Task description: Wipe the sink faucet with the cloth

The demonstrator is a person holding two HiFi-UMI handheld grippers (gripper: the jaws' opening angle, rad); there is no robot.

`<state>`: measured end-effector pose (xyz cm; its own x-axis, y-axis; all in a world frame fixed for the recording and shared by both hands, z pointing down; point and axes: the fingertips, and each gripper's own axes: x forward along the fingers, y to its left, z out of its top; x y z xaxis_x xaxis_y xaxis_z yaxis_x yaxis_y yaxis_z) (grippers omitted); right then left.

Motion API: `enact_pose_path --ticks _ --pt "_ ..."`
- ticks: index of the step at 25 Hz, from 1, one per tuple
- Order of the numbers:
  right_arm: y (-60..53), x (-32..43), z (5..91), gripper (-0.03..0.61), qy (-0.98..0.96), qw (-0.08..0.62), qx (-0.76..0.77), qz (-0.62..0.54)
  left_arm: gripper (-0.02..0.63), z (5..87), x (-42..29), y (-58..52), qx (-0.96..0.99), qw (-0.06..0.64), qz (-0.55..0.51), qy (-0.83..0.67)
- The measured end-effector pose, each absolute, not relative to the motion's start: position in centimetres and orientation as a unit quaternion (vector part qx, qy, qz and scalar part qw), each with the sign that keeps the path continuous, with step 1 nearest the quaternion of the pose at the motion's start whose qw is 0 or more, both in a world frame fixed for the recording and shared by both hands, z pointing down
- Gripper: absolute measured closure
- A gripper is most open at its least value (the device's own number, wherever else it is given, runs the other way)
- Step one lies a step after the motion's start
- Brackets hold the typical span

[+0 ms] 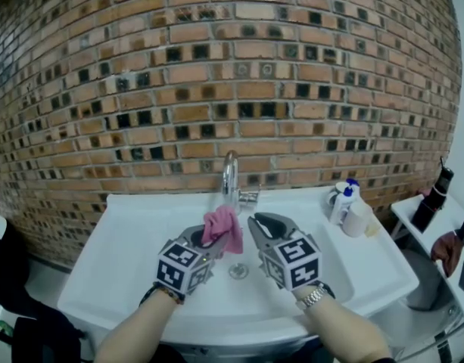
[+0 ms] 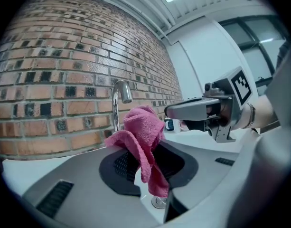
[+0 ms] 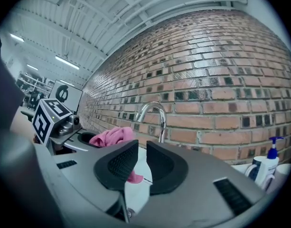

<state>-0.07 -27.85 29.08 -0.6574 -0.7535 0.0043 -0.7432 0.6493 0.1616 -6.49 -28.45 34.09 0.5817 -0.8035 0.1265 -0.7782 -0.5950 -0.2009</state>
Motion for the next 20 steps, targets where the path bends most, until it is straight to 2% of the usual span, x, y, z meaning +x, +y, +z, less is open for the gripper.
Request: enact_pose_path --ticks 9,20 --pt "-26.7 -0.4 31.1 0.535 -0.905 0.015 0.423 -0.048 0.518 34.9 -6.3 -26.9 -0.891 0.062 -0.091 0.44" --pt "-26.2 -0.2 32.7 0.543 -0.907 0.022 0.418 -0.049 0.518 35.7 -5.8 -26.2 -0.895 0.067 -0.098 0.429"
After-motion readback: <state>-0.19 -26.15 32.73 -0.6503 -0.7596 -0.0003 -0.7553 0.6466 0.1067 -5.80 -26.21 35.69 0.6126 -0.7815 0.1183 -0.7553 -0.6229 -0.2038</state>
